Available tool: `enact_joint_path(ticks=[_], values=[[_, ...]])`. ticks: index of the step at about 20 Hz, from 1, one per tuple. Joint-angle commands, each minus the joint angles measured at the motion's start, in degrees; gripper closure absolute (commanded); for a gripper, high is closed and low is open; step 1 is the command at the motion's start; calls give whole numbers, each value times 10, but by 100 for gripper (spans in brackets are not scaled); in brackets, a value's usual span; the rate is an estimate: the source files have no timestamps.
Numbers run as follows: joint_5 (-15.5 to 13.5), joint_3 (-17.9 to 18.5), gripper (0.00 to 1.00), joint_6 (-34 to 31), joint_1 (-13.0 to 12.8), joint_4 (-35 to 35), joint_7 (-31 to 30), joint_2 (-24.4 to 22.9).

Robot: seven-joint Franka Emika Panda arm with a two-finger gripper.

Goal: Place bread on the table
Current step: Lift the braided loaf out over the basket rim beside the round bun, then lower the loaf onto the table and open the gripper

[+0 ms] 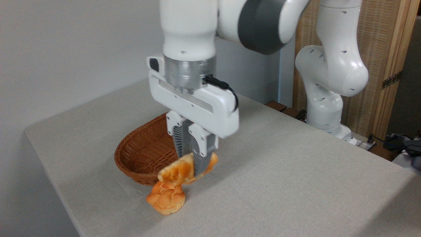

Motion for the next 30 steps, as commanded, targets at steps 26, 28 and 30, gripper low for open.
enact_joint_path(ticks=[26, 28, 30], values=[[-9, -29, 0, -13, -22, 36, 7, 19], [-8, -47, 0, -14, -22, 50, -40, 19], [-6, -63, 0, -14, -22, 55, -73, 19]])
